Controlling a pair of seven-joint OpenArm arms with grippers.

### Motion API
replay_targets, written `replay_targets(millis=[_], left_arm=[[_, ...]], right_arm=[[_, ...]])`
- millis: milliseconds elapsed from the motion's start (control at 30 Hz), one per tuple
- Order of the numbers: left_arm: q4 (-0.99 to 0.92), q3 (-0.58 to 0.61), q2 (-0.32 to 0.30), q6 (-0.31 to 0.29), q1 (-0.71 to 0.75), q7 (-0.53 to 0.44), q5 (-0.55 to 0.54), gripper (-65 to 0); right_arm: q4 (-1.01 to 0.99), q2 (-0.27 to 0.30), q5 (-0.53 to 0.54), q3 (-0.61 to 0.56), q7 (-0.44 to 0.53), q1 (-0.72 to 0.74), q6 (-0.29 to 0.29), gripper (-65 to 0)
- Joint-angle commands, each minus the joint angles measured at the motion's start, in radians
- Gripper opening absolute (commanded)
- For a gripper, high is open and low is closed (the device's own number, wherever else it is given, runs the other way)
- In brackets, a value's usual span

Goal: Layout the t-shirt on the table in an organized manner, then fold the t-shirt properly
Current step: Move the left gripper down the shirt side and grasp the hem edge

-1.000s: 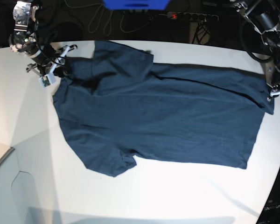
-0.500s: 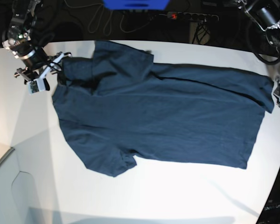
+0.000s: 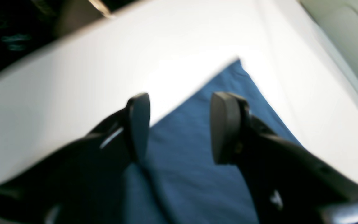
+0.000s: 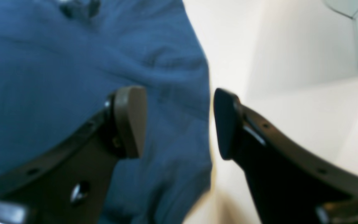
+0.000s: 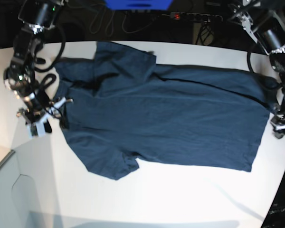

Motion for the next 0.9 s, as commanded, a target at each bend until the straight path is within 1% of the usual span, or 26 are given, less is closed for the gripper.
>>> replay_targets(millis=[0, 67, 133, 167, 233, 267, 333, 433, 533, 633, 733, 867], left_arm=[[-0.025, 0.019, -0.038, 0.008, -0.043, -0.019, -0.005, -34.7], [-0.128, 0.065, -0.061, 0.008, -0.102, -0.022, -0.005, -34.7], [-0.235, 0.105, -0.09, 0.008, -0.175, -0.03, -0.005, -34.7], [-0.297, 0.129, -0.101, 0.008, -0.208, -0.05, -0.005, -34.7], [-0.392, 0.181, -0.121, 0.008, -0.256, -0.119, -0.005, -34.7], [-0.44, 0.215, -0.129, 0.007, -0.277, -0.165, -0.005, -34.7], [-0.524, 0.304, -0.14, 0.007, -0.317, -0.256, -0.005, -34.7], [-0.63, 0.427, -0.156, 0.008, -0.369, -0.374, -0.005, -34.7], [-0.7, 0.517, -0.158, 0.008, -0.411, -0.449, -0.005, -34.7], [-0.762, 0.551, -0.158, 0.008, -0.435, -0.497, -0.005, -34.7], [-0.819, 0.551, -0.16, 0.008, -0.455, -0.544, -0.005, -34.7], [-0.869, 0.551, -0.161, 0.008, -0.478, -0.555, -0.005, -34.7]], right_arm=[[-0.023, 0.021, 0.017, 0.002, 0.028, 0.052, 0.0, -28.8], [-0.121, 0.025, 0.017, 0.005, 0.028, 0.129, 0.0, -28.2], [-0.228, 0.056, 0.015, 0.004, 0.028, 0.195, 0.0, -28.2], [-0.285, 0.067, 0.015, 0.002, 0.029, 0.23, 0.0, -28.2], [-0.383, 0.084, 0.015, 0.004, 0.031, 0.285, 0.0, -28.2], [-0.433, 0.102, 0.015, 0.004, 0.035, 0.31, 0.0, -28.2], [-0.529, 0.13, 0.017, 0.002, 0.039, 0.357, 0.0, -28.2], [-0.661, 0.148, 0.017, 0.002, 0.092, 0.426, -0.036, -28.1], [-0.759, 0.168, 0.017, 0.002, 0.16, 0.459, -0.039, -28.1], [-0.792, 0.171, 0.017, 0.002, 0.184, 0.465, -0.041, -28.1], [-0.816, 0.171, 0.015, 0.001, 0.2, 0.46, -0.041, -28.1], [-0.856, 0.167, 0.015, 0.001, 0.22, 0.462, -0.041, -28.1]])
